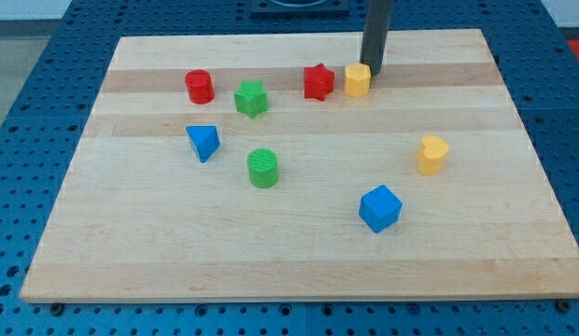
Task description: Push the yellow hexagon towards the yellow heart
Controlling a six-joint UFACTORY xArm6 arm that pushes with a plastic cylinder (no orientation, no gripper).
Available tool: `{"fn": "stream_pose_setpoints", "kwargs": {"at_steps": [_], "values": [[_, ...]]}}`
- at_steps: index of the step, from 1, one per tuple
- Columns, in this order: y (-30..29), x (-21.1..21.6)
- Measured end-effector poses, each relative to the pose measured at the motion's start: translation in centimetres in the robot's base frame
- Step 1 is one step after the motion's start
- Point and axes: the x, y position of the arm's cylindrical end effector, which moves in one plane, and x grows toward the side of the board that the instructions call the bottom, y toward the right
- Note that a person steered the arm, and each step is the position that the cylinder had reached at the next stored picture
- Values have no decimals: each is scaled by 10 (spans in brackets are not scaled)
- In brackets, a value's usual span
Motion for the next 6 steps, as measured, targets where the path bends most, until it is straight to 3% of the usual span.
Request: {"fn": "stream_pose_setpoints", "kwargs": {"at_steps": [6], "values": [[-52,-2]]}}
